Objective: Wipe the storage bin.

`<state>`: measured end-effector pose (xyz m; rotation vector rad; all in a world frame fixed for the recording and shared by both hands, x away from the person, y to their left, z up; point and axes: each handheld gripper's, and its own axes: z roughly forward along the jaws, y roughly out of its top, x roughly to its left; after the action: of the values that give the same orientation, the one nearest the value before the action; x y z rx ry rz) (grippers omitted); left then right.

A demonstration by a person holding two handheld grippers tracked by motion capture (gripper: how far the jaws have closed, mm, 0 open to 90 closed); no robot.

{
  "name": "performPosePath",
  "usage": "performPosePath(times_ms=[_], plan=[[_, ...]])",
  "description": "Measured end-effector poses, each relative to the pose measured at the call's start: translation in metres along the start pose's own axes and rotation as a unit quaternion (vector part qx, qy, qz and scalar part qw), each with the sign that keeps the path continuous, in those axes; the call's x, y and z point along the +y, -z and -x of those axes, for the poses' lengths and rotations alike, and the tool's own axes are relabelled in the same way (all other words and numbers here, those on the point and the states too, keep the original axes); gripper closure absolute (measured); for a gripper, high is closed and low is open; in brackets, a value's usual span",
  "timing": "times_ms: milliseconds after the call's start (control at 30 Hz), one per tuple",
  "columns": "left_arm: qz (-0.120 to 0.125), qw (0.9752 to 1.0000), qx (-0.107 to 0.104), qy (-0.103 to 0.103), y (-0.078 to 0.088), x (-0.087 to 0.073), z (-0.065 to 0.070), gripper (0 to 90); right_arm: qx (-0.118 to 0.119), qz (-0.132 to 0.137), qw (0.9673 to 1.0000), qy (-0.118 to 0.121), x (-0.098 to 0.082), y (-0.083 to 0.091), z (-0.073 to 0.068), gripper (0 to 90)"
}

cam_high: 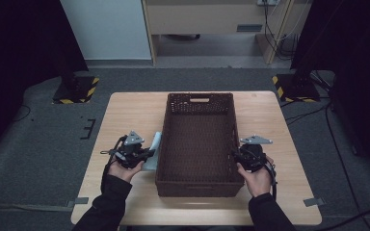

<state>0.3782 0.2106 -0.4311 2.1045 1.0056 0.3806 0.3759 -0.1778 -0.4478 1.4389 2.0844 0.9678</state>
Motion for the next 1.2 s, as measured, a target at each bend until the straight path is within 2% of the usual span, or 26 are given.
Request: performPosePath(times_ms=[100,167,267,367,433,500,667,767,833,967,1100,1200], plan=[[0.000,1.0000,-0.002,0.000,0.002,-0.002,0.002,84.3,0.001,-0.001,1.0000,0.006,0.004,-0.004,0.002,72.9],[-0.010,0.9999,-0.004,0.003,-0.003,-0.008,0.002,84.3,0.004,-0.003,1.0000,0.005,0.003,-0.004,0.004,68.7],[-0.036,0.9993,-0.008,0.008,-0.019,-0.022,0.002,84.3,0.008,0.013,0.9998,0.009,0.001,-0.001,0.007,55.5],[-0.054,0.9983,-0.012,0.015,-0.028,-0.030,0.002,84.3,0.031,0.036,0.9988,0.016,0.000,0.006,0.010,46.6],[-0.045,0.9988,-0.012,0.017,-0.025,-0.028,0.003,84.3,0.037,0.048,0.9978,0.025,-0.001,0.013,0.011,44.0],[-0.038,0.9991,-0.011,0.015,-0.019,-0.025,0.003,84.3,0.043,0.055,0.9973,0.022,-0.002,0.017,0.013,42.9],[-0.004,0.9998,-0.016,0.010,0.003,-0.016,0.010,84.3,0.046,0.054,0.9973,0.021,-0.004,0.022,0.017,40.2],[0.001,0.9999,-0.012,0.001,0.014,-0.012,0.014,84.3,0.054,0.053,0.9969,0.020,-0.005,0.023,0.018,40.6],[-0.004,0.9999,-0.010,-0.002,0.015,-0.013,0.016,84.3,0.059,0.049,0.9967,0.025,-0.005,0.022,0.016,42.6],[-0.025,0.9996,-0.014,0.001,0.004,-0.028,0.022,84.3,0.062,0.034,0.9967,0.040,-0.007,0.015,0.010,47.2],[-0.050,0.9986,-0.020,0.003,-0.009,-0.041,0.024,84.3,0.050,0.014,0.9978,0.040,-0.009,0.006,0.007,58.8],[-0.048,0.9986,-0.020,0.008,-0.009,-0.042,0.022,84.2,0.040,0.009,0.9987,0.031,-0.007,0.005,0.004,68.9]])
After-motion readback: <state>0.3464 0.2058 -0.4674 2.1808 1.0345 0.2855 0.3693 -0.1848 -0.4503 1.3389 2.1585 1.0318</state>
